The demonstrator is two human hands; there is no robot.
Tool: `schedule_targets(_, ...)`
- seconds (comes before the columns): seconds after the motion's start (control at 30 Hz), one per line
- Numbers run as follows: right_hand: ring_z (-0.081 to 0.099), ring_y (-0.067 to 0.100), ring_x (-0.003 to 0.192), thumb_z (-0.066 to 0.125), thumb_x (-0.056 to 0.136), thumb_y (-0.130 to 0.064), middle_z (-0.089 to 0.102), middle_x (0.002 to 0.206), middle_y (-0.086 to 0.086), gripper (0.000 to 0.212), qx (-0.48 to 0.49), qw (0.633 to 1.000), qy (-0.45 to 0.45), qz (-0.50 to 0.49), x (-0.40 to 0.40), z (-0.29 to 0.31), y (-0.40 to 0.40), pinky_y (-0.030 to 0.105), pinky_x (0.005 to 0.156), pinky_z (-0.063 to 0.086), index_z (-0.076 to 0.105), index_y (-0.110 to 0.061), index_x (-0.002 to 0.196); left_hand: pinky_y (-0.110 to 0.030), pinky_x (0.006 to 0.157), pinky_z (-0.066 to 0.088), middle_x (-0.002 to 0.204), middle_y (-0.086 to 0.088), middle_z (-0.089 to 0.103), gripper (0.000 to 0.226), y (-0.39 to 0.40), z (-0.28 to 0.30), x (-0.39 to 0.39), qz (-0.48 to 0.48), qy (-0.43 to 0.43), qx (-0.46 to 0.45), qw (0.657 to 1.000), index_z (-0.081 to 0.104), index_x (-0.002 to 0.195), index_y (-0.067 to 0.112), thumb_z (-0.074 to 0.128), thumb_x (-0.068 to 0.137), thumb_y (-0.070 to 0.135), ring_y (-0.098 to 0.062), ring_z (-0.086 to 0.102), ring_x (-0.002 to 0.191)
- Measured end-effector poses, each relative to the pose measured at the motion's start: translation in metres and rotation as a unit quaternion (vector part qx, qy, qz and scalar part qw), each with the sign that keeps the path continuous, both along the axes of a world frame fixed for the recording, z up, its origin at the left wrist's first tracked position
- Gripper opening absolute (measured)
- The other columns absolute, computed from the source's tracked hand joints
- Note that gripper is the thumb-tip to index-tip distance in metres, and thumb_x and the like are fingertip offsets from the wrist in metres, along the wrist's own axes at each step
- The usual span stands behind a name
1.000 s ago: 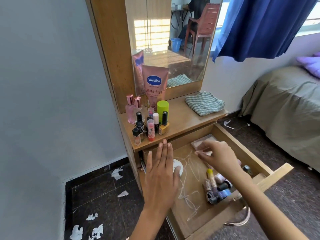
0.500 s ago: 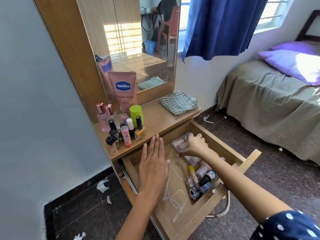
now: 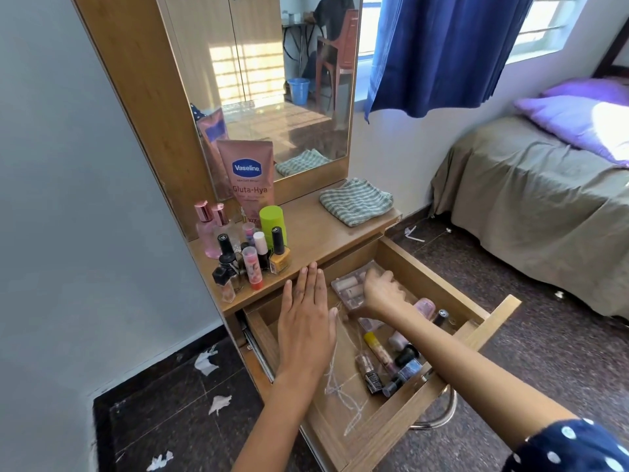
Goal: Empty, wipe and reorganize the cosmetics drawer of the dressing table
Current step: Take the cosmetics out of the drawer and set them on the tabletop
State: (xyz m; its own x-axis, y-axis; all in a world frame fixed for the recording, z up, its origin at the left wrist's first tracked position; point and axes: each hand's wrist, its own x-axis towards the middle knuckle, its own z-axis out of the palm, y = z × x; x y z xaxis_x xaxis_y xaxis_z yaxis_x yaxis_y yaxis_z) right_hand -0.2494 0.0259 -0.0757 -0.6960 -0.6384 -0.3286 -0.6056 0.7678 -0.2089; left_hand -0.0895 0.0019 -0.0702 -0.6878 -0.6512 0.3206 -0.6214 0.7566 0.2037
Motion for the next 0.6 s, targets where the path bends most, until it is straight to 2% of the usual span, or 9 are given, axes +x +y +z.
schedule_targets(0.17,0.045,0.039,0.12,0.08,0.067,-0.05,0.041,0.129,0.02,0.089,-0.033,0.999,0.025,0.011,-0.001,0.006,0.007,0.05,0.097,0.043,0.036,-0.01,0.134,-0.033,0.117,-0.012,0.16,-0.004,-0.001,0.062,0.0,0.005,-0.002,0.005,-0.002,-0.002,1.0,0.002,0.151,0.011,0.03,0.101,0.036,-0.014,-0.005,0.147)
schedule_targets(0.3,0.044,0.038,0.118,0.081,0.062,-0.053,0.041,0.126,0.018,0.093,-0.058,0.998,0.036,0.014,-0.003,0.008,0.01,0.052,0.096,0.045,0.037,-0.01,0.132,-0.034,0.118,-0.009,0.16,-0.004,0.003,0.061,-0.001,0.005,-0.003,0.006,-0.001,-0.001,1.0,0.006,0.151,0.011,0.03,0.101,0.036,-0.014,-0.002,0.147)
schedule_targets(0.6,0.042,0.037,0.12,0.082,0.058,-0.054,0.039,0.127,0.018,0.099,-0.051,0.997,0.055,0.015,-0.005,0.01,0.008,0.053,0.098,0.043,0.034,-0.009,0.132,-0.034,0.118,-0.007,0.16,-0.003,0.005,0.06,-0.003,0.006,-0.002,0.003,-0.005,-0.002,1.0,0.009,0.151,0.012,0.031,0.101,0.036,-0.012,0.0,0.147)
